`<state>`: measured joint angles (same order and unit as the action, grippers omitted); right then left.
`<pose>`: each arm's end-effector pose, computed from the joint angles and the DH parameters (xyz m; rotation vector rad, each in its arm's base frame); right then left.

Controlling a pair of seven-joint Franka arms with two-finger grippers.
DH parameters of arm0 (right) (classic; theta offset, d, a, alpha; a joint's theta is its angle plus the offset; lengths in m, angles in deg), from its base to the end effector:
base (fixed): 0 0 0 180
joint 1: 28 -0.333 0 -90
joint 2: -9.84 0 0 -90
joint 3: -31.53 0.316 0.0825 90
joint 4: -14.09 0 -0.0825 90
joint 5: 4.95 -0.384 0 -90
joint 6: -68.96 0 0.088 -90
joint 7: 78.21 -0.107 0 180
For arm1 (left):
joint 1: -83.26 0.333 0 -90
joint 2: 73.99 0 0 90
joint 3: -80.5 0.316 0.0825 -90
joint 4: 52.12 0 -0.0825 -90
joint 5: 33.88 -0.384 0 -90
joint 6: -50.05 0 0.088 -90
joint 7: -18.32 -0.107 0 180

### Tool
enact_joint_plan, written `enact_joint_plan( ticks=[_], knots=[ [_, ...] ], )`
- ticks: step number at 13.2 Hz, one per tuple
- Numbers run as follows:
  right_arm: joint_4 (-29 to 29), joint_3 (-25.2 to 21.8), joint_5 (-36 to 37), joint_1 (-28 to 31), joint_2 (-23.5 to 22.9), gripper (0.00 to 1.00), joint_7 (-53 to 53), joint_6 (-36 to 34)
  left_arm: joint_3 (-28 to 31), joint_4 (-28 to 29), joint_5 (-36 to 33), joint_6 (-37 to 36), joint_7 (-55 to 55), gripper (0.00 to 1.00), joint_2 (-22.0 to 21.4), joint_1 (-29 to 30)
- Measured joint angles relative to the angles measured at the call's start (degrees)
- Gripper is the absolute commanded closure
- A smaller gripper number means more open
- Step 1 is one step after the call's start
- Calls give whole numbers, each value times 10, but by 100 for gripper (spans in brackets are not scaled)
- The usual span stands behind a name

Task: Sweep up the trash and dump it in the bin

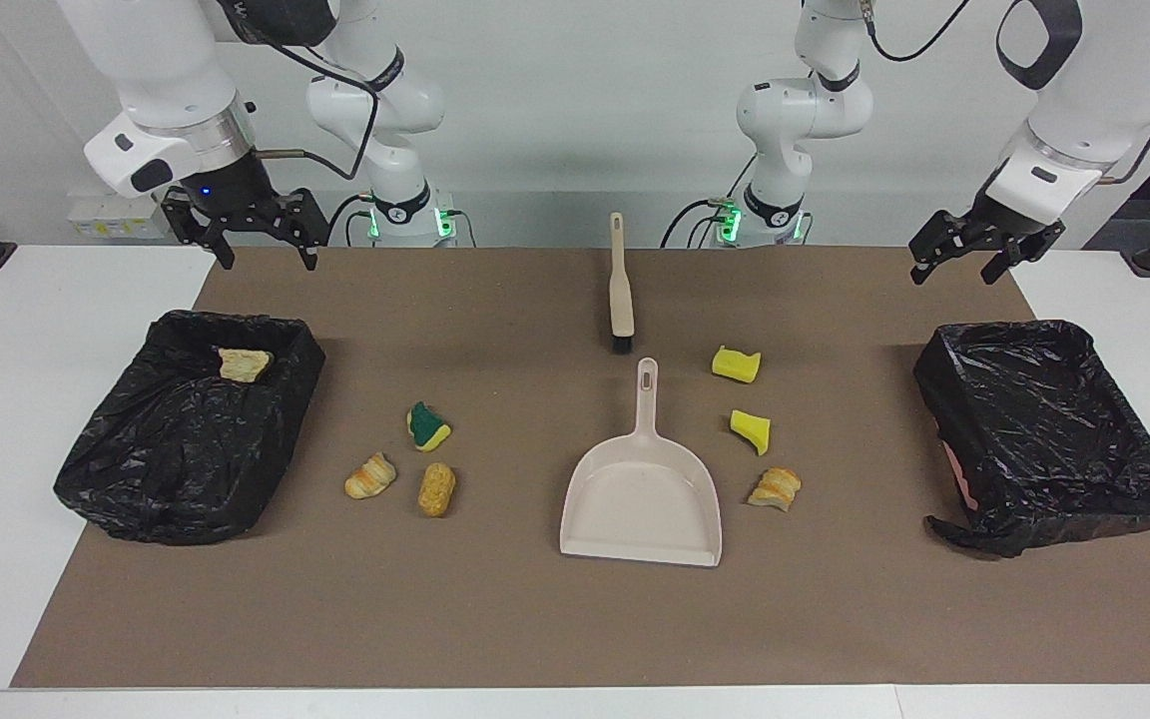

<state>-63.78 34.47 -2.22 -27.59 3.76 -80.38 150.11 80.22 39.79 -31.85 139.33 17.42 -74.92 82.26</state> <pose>0.5711 0.0177 0.6500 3.0970 -0.0001 -0.0728 0.5473 -0.0161 0.6167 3.1054 -0.0590 -0.0463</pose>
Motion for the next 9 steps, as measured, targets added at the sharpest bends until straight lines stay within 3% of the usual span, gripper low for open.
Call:
enact_joint_plan(
  ticks=[9],
  knots=[
    [0, 0, 0, 0, 0, 0, 0, 0, -7, 3, 4, -3, 0, 0, -5, -24]
  ],
)
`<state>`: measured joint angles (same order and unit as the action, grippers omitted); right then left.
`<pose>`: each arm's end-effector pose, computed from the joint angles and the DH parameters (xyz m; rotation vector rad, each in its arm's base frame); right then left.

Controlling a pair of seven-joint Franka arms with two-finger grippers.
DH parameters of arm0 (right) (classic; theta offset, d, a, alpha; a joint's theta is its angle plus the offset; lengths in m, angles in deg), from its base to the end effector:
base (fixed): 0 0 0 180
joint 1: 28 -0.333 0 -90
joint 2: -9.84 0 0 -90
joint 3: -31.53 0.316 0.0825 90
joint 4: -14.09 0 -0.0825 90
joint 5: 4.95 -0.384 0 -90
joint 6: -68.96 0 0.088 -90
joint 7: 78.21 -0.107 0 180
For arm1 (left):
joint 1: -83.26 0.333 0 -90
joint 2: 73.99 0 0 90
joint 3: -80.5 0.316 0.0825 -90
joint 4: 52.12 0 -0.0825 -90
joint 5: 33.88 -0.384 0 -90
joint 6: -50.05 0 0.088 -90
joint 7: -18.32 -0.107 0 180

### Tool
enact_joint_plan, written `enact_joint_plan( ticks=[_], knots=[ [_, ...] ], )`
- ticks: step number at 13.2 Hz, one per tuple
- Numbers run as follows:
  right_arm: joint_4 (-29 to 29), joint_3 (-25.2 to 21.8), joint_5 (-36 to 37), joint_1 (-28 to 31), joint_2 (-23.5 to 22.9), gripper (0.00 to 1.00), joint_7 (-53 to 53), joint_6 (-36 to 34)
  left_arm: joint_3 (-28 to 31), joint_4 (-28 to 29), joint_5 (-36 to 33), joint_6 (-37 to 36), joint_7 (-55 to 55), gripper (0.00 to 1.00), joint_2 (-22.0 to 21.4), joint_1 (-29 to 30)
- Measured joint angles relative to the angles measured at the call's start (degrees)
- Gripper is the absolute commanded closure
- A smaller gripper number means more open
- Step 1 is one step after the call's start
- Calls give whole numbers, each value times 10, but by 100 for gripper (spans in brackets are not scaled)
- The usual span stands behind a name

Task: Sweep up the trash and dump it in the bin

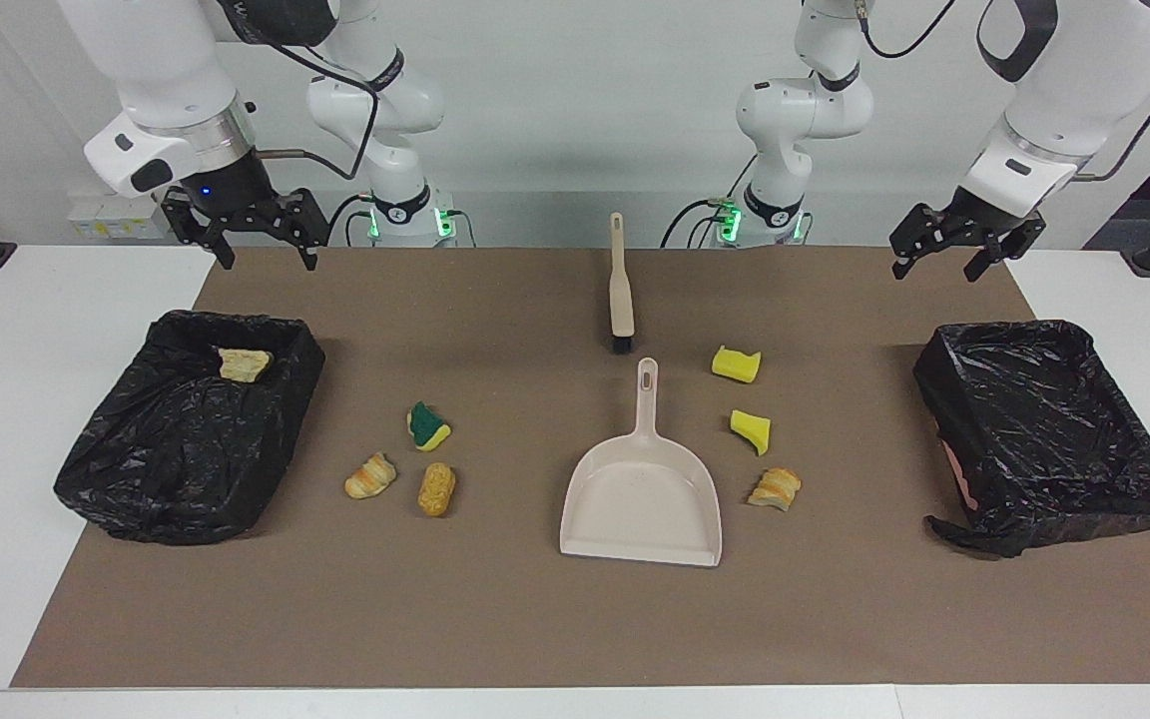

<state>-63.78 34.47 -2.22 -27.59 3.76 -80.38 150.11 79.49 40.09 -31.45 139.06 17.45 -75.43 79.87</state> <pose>0.5711 0.0177 0.6500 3.0970 -0.0001 -0.0728 0.5423 -0.0465 0.6187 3.0969 -0.1426 -0.0496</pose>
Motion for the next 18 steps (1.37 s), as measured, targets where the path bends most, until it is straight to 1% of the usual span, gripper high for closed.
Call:
enact_joint_plan(
  ticks=[4, 6, 9, 12, 13, 15, 16, 18],
  knots=[
    [0, 0, 0, 0, 0, 0, 0, 0, -2, 34, 13, 4, 0, 0, 0, -52],
    [0, 0, 0, 0, 0, 0, 0, 0, -3, 62, 27, 35, 2, 0, -1, -82],
    [0, 0, 0, 0, 0, 0, 0, 0, -4, 118, 47, 73, 14, 0, -4, -121],
    [0, 4, -1, -1, 0, 0, 0, 0, -5, 184, 56, 149, 85, 0, -10, -169],
    [0, 5, -3, -3, 0, 0, 0, 0, -5, 204, 57, 162, 102, 0, -12, -184],
    [-2, 4, -28, -2, 0, 0, -1, 17, -4, 249, 58, 183, 115, 0, -30, -203],
    [-4, 3, -38, 0, 0, 0, -1, 34, -5, 276, 60, 194, 117, 0, -45, -209],
    [-10, 2, -53, -1, -6, 0, -11, 46, -4, 336, 68, 225, 118, 0, -73, -235]
  ],
)
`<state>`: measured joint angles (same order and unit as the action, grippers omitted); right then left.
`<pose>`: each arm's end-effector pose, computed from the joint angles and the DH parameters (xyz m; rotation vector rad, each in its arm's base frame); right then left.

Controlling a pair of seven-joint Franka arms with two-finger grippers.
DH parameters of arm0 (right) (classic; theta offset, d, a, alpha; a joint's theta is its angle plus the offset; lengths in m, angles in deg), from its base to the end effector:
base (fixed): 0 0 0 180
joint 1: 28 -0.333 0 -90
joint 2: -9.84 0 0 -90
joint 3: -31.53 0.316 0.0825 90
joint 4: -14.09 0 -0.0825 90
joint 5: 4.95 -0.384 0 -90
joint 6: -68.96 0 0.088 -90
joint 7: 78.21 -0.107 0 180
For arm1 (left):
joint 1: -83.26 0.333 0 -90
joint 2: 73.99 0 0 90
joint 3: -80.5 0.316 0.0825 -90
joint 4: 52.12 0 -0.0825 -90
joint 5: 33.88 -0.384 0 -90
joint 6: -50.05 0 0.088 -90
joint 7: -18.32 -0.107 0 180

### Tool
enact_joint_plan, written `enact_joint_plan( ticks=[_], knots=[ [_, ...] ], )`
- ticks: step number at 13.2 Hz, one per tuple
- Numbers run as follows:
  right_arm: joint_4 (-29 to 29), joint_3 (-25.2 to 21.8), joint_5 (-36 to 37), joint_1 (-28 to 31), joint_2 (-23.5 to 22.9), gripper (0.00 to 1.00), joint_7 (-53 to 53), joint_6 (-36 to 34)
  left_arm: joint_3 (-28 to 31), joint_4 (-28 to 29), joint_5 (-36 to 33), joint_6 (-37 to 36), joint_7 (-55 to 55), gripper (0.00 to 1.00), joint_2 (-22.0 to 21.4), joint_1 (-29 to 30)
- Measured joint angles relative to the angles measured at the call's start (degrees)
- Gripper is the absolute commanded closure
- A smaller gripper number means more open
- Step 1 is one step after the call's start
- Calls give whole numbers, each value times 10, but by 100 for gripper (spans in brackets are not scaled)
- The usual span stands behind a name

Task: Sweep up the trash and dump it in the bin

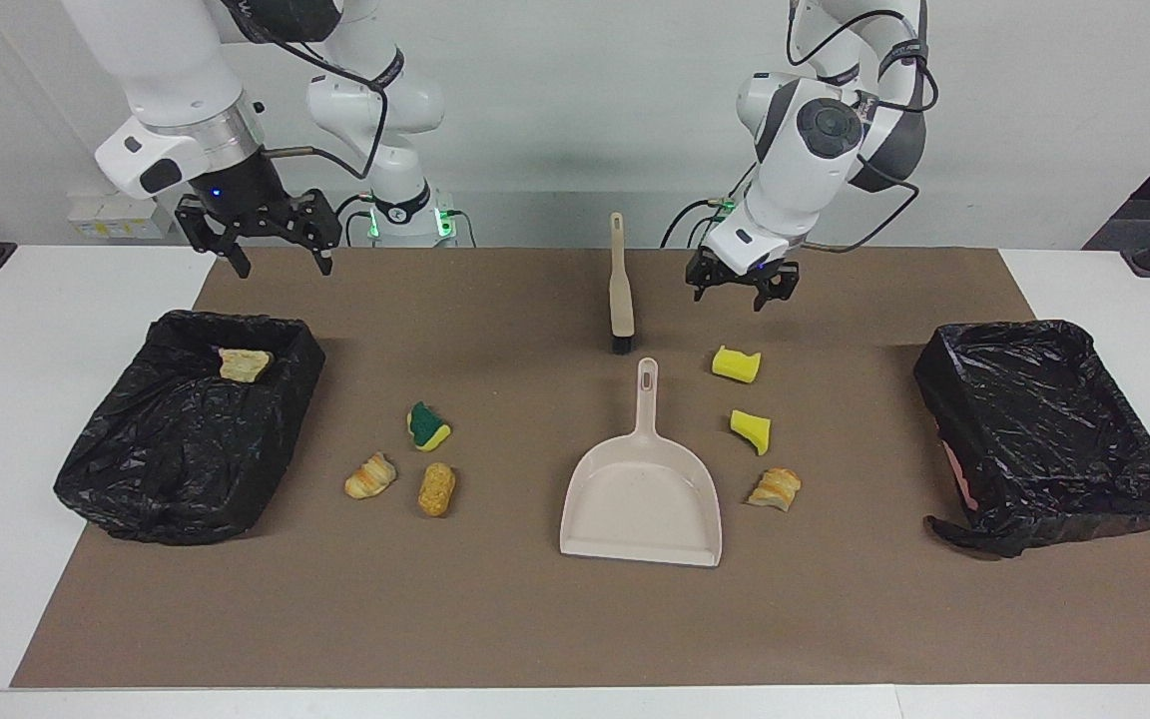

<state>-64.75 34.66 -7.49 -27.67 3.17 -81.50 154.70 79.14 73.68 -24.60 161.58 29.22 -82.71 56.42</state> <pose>0.5825 0.0313 0.6432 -3.0909 0.0086 -0.0023 0.4273 -0.2417 0.4422 3.0100 -0.3548 -0.2114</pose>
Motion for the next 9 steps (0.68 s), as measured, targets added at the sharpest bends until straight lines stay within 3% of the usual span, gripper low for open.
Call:
enact_joint_plan(
  ticks=[4, 9],
  knots=[
    [-7, 5, -18, -38, -40, 0, -110, 40, -2, 124, 4, 159, 122, 0, -4, -138],
    [-10, 7, -18, -107, -97, 0, -213, 125, -2, 168, 4, 205, 266, 0, -5, -260]
  ],
)
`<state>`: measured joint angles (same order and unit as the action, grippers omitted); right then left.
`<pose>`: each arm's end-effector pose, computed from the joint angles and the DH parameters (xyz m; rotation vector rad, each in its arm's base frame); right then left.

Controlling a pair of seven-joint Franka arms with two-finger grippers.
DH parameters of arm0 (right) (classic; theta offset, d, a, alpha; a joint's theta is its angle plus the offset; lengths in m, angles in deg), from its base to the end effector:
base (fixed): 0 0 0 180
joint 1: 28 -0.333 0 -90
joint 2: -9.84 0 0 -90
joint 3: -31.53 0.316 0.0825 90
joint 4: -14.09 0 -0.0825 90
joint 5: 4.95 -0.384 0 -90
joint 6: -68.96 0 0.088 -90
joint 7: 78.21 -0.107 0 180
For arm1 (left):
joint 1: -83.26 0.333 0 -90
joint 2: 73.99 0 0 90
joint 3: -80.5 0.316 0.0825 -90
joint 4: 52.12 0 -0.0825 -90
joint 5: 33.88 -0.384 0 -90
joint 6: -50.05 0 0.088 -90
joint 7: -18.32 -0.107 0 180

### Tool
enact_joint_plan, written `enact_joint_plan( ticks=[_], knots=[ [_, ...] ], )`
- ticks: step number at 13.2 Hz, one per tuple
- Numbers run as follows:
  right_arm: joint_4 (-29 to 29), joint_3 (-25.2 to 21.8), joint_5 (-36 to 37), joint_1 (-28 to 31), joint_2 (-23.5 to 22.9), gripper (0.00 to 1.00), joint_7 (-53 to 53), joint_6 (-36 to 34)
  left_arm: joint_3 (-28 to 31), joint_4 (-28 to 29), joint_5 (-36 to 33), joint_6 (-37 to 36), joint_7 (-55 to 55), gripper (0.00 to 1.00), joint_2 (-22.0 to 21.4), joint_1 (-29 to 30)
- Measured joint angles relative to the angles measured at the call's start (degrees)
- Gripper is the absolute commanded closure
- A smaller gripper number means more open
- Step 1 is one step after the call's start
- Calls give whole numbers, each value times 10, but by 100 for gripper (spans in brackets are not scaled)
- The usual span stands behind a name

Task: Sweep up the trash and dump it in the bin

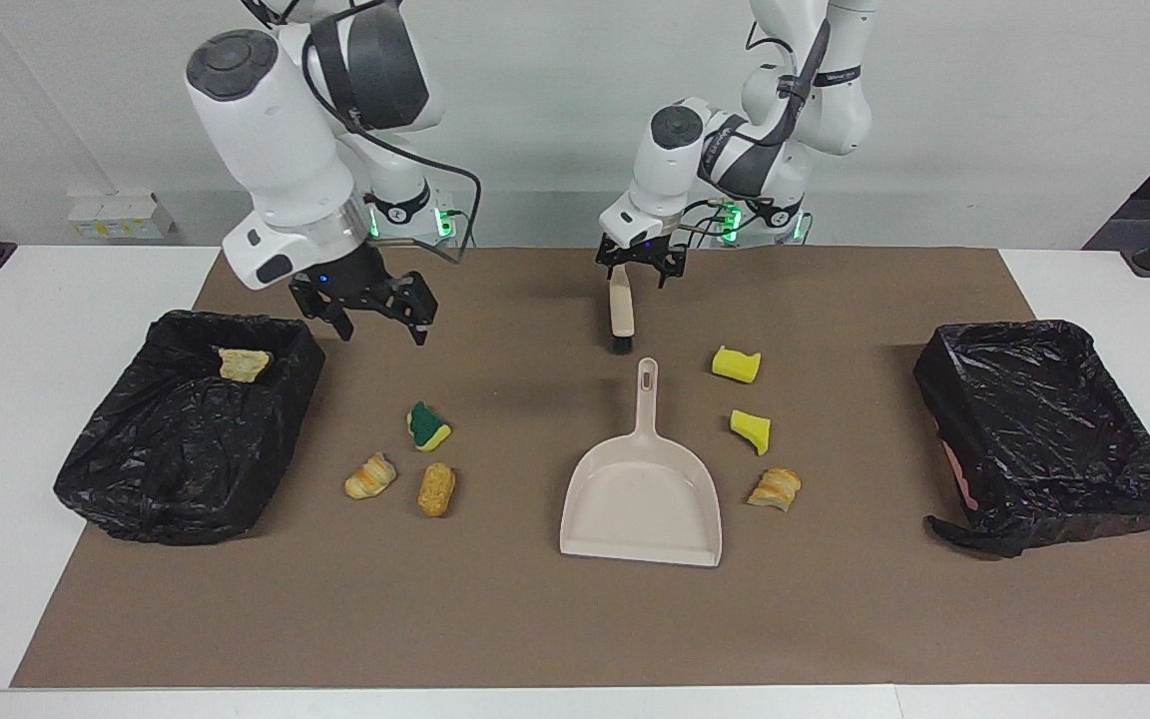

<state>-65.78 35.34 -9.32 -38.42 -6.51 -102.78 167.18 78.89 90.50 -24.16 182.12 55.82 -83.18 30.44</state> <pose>0.6301 0.1611 0.5503 -3.0267 0.2931 -0.0033 0.2603 -0.3698 0.3452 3.0586 -0.2757 -0.1577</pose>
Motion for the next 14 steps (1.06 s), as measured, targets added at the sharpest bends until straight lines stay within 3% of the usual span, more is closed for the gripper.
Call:
enact_joint_plan(
  ticks=[6, 9, 10, 14],
  knots=[
    [-6, -2, 0, -5, -10, 0, -4, 23, 2, 6, 1, 2, 53, 48, 0, -25],
    [-10, -2, 0, -5, -10, 0, -4, 23, 3, 10, 7, 2, 58, 93, 0, -25],
    [-12, -2, 0, -5, -10, 0, -4, 23, 3, 10, 7, 2, 59, 100, 0, -25],
    [-13, -2, 0, -5, -10, 0, -5, 23, 11, 9, 8, 2, 65, 100, 0, -22]
  ],
)
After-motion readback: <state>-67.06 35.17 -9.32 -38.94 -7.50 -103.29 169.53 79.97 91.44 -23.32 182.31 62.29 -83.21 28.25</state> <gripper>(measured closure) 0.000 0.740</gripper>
